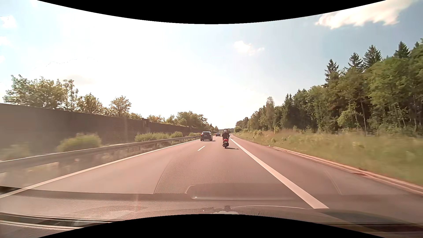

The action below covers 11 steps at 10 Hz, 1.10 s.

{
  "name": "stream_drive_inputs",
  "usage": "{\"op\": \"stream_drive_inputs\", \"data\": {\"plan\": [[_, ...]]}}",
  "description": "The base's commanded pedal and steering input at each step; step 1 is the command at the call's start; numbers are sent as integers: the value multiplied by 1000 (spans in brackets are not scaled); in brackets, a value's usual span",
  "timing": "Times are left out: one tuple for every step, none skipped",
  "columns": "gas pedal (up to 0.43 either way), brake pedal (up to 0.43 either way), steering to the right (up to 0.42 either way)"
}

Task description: Follow the waypoints while adhering to traffic rules and regulations

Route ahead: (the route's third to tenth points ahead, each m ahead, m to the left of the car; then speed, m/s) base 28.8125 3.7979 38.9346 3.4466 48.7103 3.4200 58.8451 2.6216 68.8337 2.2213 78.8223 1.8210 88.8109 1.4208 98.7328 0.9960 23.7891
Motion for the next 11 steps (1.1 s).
{"op": "stream_drive_inputs", "data": {"plan": [[228, 12, 3], [220, 12, 3], [209, 12, 3], [209, 6, 3], [209, 12, 2], [209, 12, 2], [209, 6, 2], [209, 12, 2], [209, 6, 2], [220, 12, 2], [220, 12, 2]]}}
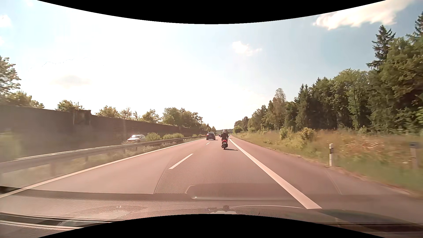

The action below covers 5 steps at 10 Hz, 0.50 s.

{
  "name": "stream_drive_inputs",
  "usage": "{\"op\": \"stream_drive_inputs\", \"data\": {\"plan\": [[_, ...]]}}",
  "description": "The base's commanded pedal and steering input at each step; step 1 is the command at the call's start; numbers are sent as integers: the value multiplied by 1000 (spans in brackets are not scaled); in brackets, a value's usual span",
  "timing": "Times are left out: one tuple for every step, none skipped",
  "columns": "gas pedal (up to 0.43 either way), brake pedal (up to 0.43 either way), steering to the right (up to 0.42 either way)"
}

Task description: Follow the waypoints while adhering to traffic rules and regulations

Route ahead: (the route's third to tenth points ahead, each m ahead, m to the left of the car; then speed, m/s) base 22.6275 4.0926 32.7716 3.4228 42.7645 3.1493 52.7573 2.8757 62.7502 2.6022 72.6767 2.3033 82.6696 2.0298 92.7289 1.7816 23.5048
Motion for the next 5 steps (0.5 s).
{"op": "stream_drive_inputs", "data": {"plan": [[220, 12, 2], [220, 12, 2], [220, 12, 2], [220, 12, 2], [220, 6, 2]]}}
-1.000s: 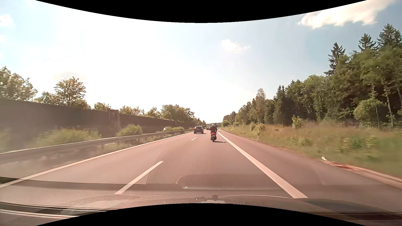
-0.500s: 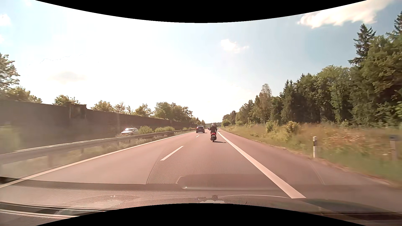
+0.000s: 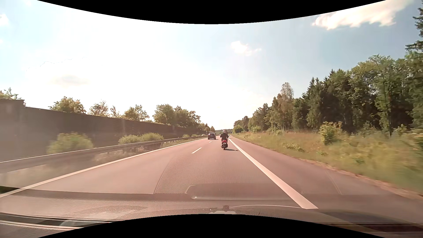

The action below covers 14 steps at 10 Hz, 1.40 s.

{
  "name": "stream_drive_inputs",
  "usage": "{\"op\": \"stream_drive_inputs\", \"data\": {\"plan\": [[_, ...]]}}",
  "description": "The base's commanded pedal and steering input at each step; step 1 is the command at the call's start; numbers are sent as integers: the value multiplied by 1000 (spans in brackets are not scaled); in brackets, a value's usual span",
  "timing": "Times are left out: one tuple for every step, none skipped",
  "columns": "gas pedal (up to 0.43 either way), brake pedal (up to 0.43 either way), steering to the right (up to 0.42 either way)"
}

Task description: Follow the waypoints while adhering to traffic rules and regulations

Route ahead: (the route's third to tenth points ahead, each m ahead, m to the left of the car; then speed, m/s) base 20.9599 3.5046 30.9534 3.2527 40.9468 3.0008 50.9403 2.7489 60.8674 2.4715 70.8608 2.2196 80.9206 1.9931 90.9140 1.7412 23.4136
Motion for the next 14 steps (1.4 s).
{"op": "stream_drive_inputs", "data": {"plan": [[220, 12, 2], [220, 12, 2], [220, 12, 2], [220, 12, 2], [220, 12, 2], [220, 12, 2], [220, 12, 2], [220, 12, 2], [220, 12, 2], [220, 12, 1], [220, 12, 0], [220, 12, 0], [220, 12, 0], [220, 12, 0]]}}
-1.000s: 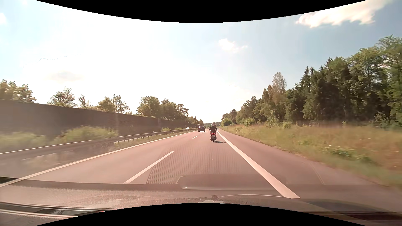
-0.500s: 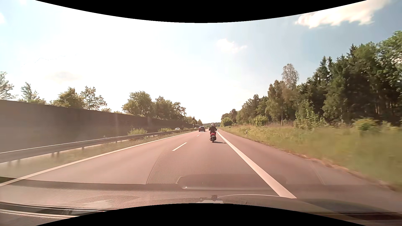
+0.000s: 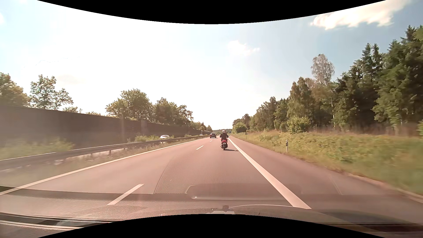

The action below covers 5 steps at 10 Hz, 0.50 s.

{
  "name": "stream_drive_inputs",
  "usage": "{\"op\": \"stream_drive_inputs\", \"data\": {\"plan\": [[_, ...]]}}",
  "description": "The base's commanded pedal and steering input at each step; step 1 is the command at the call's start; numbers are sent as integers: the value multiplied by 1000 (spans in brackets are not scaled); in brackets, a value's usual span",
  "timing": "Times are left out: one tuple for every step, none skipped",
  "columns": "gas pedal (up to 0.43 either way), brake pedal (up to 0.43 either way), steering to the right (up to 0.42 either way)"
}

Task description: Follow the waypoints while adhering to traffic rules and regulations

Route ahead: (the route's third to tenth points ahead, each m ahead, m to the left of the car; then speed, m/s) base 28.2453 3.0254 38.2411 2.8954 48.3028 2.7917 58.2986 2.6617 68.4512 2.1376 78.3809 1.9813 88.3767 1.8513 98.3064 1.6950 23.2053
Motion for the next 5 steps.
{"op": "stream_drive_inputs", "data": {"plan": [[220, 12, 0], [220, 12, 0], [209, 12, 0], [209, 6, 0], [209, 12, 0]]}}
